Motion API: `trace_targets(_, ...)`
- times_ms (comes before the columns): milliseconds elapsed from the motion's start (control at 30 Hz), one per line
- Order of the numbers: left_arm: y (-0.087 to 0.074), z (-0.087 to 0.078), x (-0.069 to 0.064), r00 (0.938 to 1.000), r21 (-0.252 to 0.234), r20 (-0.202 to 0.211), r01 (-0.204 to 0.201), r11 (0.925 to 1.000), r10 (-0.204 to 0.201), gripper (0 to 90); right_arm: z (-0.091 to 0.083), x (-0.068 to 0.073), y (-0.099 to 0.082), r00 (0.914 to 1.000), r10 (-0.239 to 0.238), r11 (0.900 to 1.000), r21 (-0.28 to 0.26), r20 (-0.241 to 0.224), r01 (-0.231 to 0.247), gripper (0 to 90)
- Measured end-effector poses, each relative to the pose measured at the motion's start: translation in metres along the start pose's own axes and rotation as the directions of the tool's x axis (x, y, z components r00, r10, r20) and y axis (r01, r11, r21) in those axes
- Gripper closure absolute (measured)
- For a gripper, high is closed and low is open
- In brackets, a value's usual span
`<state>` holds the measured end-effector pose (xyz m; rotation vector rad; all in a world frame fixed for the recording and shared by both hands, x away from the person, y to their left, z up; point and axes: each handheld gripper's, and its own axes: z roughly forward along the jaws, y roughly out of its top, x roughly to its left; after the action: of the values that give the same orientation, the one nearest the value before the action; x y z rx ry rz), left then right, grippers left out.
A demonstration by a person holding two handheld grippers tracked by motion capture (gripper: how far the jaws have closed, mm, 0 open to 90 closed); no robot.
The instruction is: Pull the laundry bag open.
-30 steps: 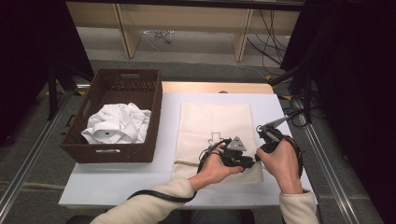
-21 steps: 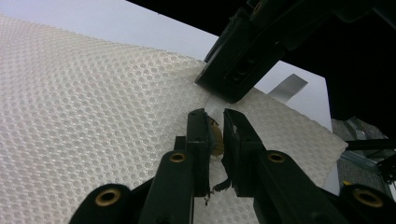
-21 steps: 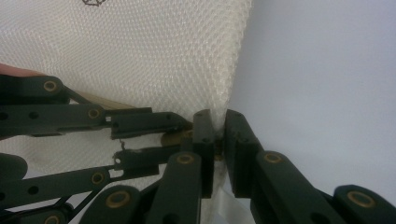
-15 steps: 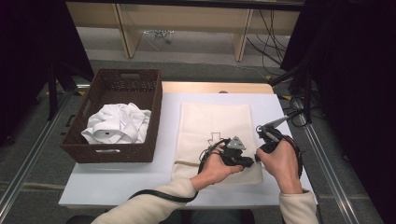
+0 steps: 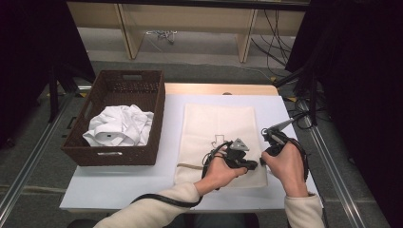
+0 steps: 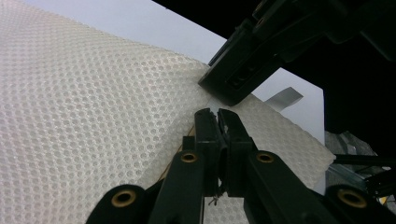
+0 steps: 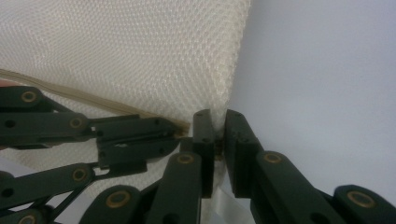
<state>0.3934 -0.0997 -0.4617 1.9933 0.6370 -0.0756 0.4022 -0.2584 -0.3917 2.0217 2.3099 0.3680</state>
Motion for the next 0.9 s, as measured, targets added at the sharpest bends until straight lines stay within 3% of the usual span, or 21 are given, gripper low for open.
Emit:
trace_targets(233,-0.001,-0.005,0.000,0.9999,-0.009,-0.013,0.003,1.0000,-0.003,86.8,0.002,-0.001,0.000,0.9998,0.020,0.9996,0.020,-0.003,-0.020,84.5)
trace_targets(400,-0.003,-0.009,-0.001,0.9998,-0.011,-0.017,0.009,0.9999,-0.009,86.8,0.004,-0.003,0.000,1.0000,-0.003,0.9998,0.018,-0.006,0.003,84.5)
trace_targets(467,-0.003,-0.010,-0.001,0.9998,-0.008,-0.013,0.014,0.9999,-0.014,86.8,0.005,-0.002,0.001,0.9998,0.018,0.9995,0.028,0.000,-0.018,84.5)
trace_targets(633,-0.003,-0.012,0.000,0.9997,-0.007,-0.001,0.024,0.9997,-0.024,86.8,0.004,-0.002,0.001,1.0000,0.007,0.9997,0.026,-0.003,-0.007,84.5)
trace_targets(700,-0.003,-0.013,0.000,0.9997,-0.007,-0.003,0.023,0.9997,-0.023,86.7,0.004,0.000,0.000,0.9994,0.033,0.9989,0.033,-0.004,-0.033,84.5)
trace_targets(900,-0.004,-0.016,0.000,0.9993,-0.002,0.004,0.036,0.9994,-0.036,86.7,0.006,-0.003,0.001,0.9999,0.011,0.9996,0.026,-0.001,-0.011,84.5)
